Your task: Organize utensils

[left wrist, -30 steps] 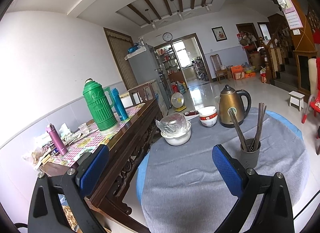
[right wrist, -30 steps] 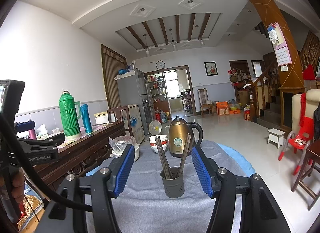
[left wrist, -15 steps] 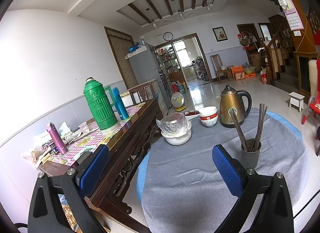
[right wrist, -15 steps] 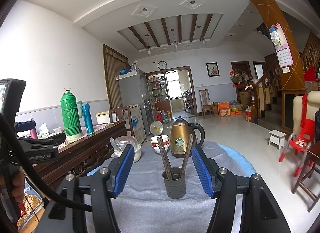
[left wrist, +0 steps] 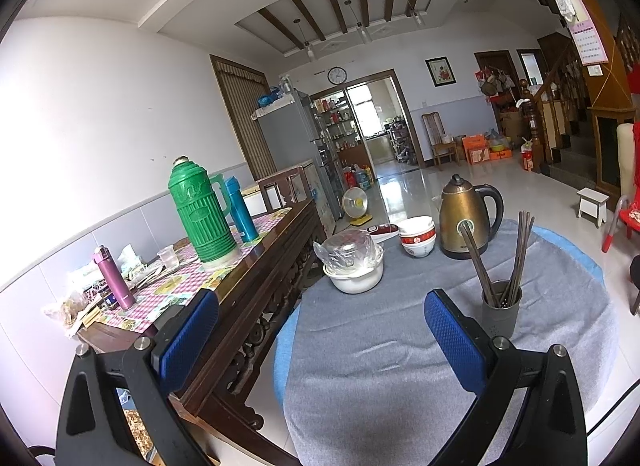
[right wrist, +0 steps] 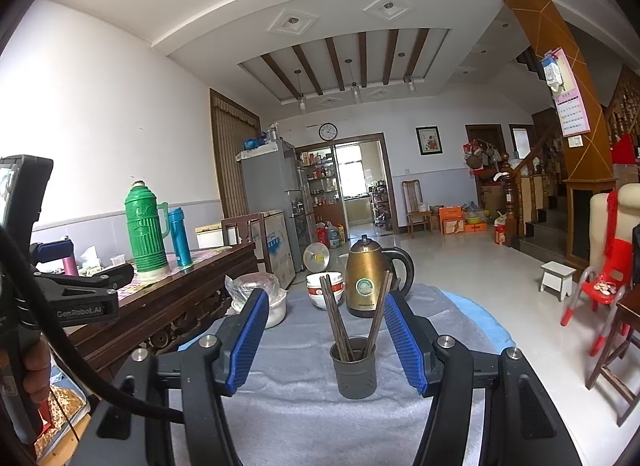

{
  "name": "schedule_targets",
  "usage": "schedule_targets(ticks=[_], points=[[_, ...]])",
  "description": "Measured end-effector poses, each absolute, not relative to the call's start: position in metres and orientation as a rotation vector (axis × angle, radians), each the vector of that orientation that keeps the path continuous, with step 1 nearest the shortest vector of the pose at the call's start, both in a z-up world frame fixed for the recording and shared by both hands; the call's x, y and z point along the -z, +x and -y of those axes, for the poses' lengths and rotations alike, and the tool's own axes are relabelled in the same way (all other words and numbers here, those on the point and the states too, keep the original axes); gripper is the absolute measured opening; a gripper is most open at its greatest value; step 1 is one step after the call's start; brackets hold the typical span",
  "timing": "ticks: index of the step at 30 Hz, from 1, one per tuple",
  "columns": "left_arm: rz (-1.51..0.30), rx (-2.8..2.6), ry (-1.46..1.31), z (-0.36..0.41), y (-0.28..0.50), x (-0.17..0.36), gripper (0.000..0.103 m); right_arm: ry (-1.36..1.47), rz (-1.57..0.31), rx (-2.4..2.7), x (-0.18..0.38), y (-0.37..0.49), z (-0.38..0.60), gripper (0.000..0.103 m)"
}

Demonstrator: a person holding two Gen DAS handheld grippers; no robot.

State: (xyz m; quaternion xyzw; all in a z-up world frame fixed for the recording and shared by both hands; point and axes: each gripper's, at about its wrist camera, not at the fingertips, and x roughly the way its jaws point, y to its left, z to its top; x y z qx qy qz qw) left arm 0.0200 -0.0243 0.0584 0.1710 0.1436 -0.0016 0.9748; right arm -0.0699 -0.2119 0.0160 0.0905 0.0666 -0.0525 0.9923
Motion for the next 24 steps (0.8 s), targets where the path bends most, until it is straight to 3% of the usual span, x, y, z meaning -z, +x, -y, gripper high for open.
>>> schedule_targets(ticks=[24], points=[[-0.294,-0.004,0.350,0.0232,0.0148,-0.0600,0.102,0.182,-0.148,0.115,-0.0109,-0.0700,0.2116,0.065]])
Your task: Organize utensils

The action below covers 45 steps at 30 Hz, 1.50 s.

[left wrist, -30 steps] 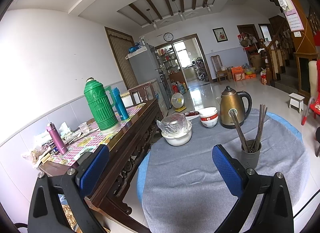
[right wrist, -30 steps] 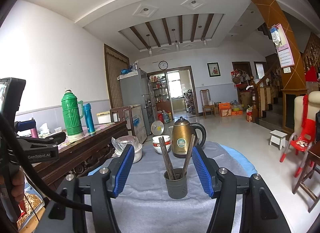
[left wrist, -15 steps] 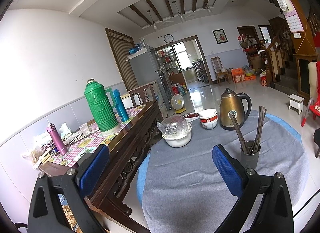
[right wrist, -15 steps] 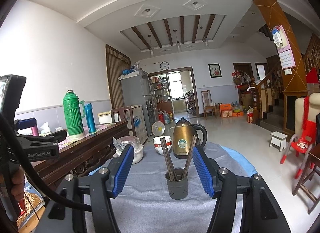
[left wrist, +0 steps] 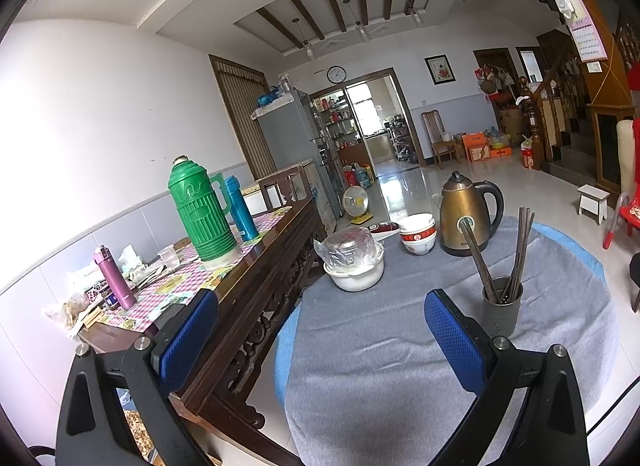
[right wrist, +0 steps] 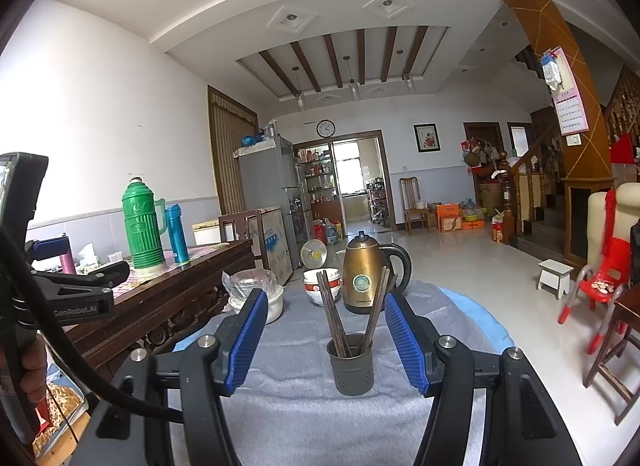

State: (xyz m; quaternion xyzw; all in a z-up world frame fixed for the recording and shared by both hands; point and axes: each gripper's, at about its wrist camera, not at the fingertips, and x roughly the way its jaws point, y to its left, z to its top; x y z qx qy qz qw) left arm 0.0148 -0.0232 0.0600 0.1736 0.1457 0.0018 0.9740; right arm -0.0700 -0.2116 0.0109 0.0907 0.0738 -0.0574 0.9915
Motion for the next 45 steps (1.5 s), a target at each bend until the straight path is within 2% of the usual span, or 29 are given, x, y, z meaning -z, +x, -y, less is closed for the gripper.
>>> schedule_targets(ticks=[45], points=[[-0.297,-0.002,0.359,0.0224,0.0172,-0.0541,0.102,0.180,-0.157,0.128,-0.0042,-0.0705,0.2150,0.065]])
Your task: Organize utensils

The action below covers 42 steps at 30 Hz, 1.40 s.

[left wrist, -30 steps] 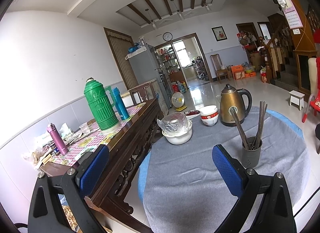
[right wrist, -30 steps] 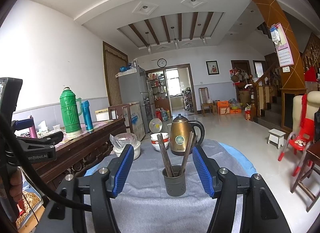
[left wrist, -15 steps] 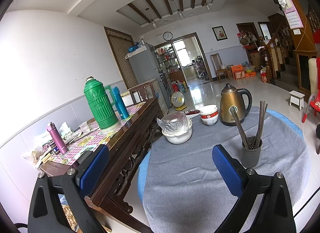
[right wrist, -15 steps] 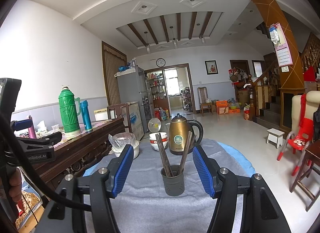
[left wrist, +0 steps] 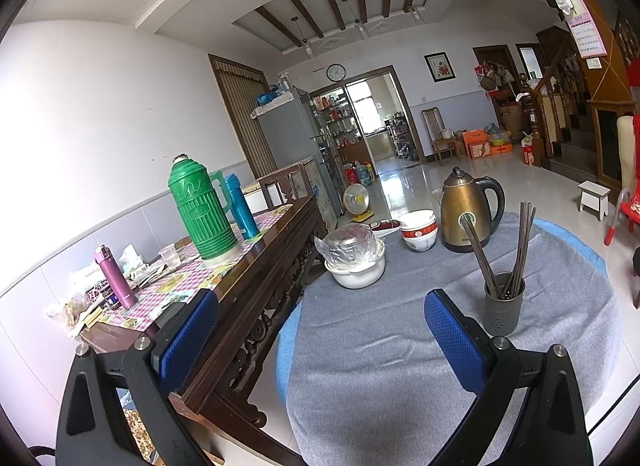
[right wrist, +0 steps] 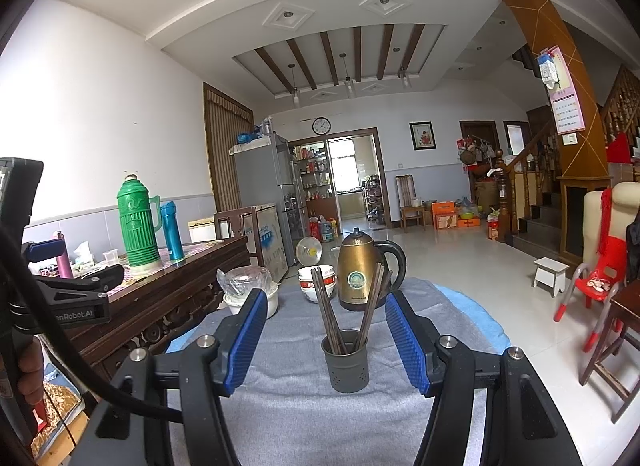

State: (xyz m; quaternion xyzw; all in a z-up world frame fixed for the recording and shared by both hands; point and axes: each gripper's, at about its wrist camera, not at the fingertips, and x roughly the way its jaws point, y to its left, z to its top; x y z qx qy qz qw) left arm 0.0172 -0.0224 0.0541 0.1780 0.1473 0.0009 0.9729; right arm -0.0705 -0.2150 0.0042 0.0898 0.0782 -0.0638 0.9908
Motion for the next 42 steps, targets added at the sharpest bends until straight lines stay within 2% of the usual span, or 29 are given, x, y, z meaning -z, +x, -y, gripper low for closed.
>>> schedule_targets(ticks=[42], points=[[-0.298,-0.006,0.360,0.0198,0.0191,-0.0563,0.102,0.176,-0.154,0.131,-0.0099,-0.0717,0.2132,0.065]])
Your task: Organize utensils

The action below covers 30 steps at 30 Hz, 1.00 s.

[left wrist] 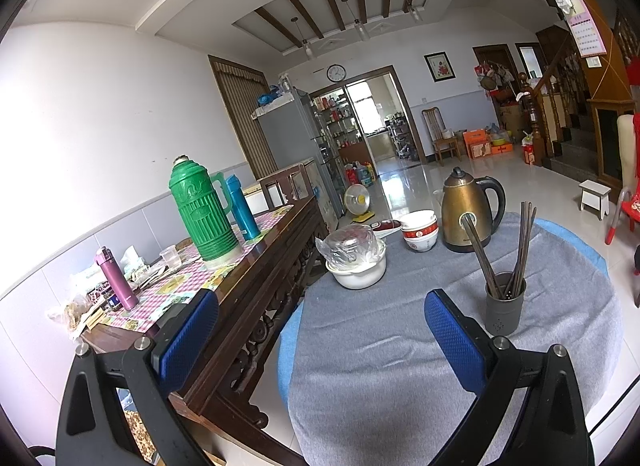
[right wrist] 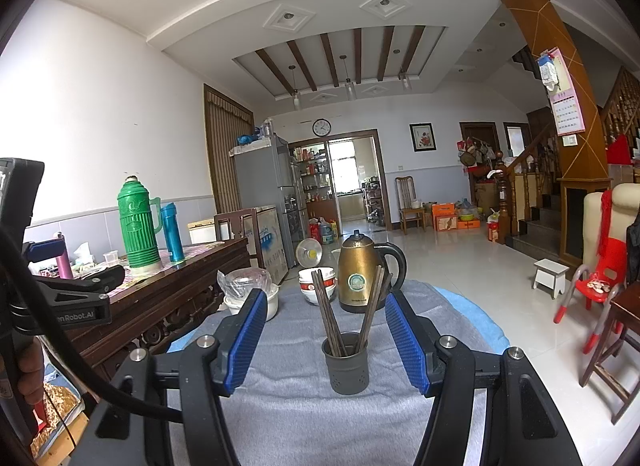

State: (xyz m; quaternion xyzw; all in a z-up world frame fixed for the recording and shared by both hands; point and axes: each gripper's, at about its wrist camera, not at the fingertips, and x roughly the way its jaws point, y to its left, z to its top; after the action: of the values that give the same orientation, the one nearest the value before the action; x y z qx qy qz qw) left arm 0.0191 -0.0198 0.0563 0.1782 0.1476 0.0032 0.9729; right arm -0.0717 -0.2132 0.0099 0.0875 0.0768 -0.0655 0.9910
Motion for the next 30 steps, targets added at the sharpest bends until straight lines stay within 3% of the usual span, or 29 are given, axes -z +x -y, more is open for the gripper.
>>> schedule_targets(ticks=[30], points=[[-0.307,-0.009,0.359,0.0166,0.0218,-0.0494,0.102,0.177,-0.155,0.133,-0.0111,-0.0732,0.2146,0.065]])
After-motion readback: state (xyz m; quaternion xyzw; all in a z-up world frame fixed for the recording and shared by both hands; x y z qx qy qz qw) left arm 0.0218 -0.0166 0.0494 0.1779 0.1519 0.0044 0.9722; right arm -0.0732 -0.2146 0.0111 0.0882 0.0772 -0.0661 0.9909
